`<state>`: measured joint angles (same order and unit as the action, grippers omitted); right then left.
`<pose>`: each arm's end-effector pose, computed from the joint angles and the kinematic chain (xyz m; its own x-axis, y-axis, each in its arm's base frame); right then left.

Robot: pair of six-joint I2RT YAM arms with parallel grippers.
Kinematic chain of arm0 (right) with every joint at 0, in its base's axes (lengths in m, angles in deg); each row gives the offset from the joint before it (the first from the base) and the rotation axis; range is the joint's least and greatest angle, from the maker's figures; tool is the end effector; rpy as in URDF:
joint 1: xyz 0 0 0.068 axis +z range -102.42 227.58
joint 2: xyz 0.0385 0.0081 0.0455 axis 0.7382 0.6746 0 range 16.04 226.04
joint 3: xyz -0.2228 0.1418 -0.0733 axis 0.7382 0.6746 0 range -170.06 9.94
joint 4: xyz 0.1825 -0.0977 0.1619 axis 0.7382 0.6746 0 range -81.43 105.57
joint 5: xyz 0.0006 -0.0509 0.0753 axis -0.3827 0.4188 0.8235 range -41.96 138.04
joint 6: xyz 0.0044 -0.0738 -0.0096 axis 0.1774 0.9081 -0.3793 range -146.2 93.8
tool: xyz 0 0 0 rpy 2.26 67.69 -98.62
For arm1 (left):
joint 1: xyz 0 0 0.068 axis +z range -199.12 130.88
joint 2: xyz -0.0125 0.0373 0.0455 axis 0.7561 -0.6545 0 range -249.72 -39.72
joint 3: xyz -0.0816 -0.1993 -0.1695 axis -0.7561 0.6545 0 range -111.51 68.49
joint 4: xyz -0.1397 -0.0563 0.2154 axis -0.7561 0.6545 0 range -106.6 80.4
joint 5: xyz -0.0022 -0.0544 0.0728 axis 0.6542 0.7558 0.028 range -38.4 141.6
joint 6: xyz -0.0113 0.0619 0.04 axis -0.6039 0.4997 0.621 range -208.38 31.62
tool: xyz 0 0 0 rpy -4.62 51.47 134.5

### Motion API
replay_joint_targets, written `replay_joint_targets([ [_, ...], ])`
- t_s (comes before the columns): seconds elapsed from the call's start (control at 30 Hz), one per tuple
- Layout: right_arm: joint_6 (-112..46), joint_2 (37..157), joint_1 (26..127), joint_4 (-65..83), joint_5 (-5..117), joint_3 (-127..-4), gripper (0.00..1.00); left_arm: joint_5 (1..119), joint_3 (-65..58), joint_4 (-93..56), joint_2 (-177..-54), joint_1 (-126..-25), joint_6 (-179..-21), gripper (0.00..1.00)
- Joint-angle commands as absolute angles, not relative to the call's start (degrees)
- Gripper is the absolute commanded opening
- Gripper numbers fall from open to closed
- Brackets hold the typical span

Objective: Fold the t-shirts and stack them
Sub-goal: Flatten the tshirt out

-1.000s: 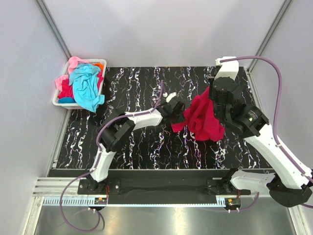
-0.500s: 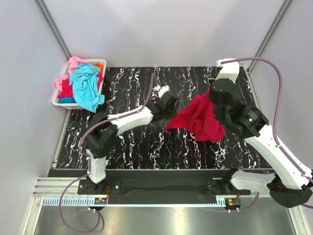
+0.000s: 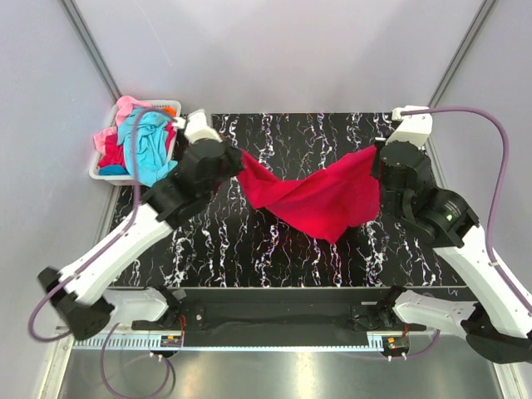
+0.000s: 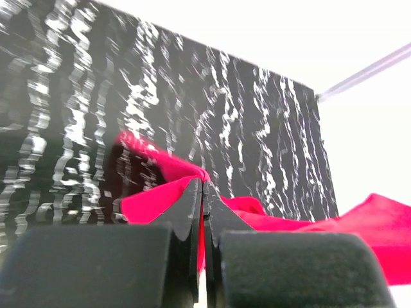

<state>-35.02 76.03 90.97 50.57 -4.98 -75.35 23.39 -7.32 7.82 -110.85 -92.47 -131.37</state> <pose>0.1734 0.0952 0.4707 -0.1843 -0.0473 -0.9817 0.1732 0.9817 -0.0798 0.2359 -0.1821 0.4008 -0.3717 -0.4755 -0.7973 0.0384 0.8503 -0.5249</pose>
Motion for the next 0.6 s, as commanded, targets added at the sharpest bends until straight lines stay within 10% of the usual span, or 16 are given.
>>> replay_joint_targets([
  [0.0,-33.6,74.1,91.1,49.8,-9.3,-79.3,0.00,15.0,-7.0,11.1,-104.1,-91.9,-127.9,0.00],
  [0.57,-23.0,71.4,91.1,47.6,-6.8,-94.6,0.00,16.3,-15.3,16.4,-84.5,-91.8,-116.7,0.00],
])
